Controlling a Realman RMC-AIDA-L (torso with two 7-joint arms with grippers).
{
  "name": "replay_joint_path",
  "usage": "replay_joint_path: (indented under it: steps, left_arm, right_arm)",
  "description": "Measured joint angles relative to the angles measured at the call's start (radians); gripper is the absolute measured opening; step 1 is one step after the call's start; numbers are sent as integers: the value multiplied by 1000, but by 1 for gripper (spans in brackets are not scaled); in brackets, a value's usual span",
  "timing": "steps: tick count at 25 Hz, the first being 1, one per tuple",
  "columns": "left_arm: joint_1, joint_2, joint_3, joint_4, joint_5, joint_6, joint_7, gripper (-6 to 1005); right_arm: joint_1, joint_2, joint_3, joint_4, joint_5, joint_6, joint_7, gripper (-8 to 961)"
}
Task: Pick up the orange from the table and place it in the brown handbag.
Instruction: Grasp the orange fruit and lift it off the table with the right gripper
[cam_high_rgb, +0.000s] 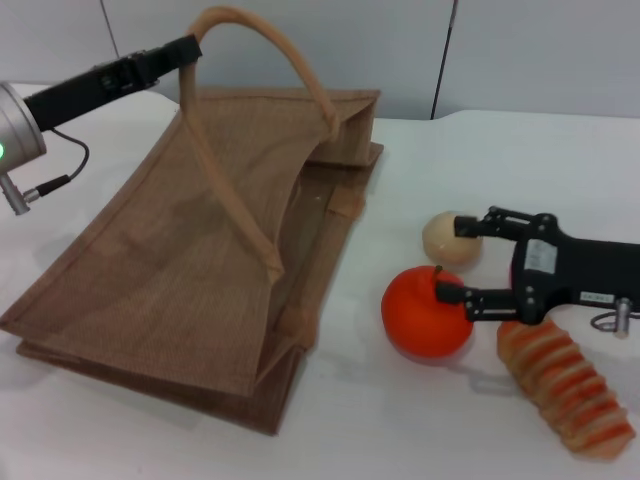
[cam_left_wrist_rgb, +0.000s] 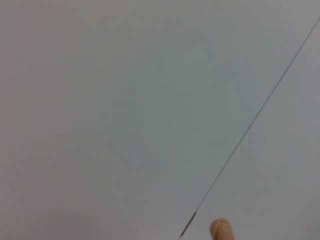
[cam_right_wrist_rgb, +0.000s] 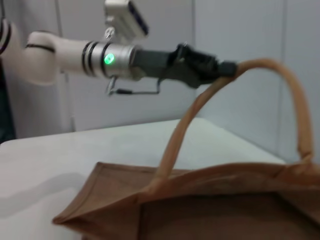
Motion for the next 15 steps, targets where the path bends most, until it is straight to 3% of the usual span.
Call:
replay_joint_path:
  steps: [9,15]
  left_arm:
    - [-4,0,-22,-1,-1,-51,6,119]
    - [-2,0,-23,-1,-6,-56,6,119]
  right_arm:
    - [57,6,-67,90,-36,212,37,861]
    - [62,6,-84,94,-53,229,51,830]
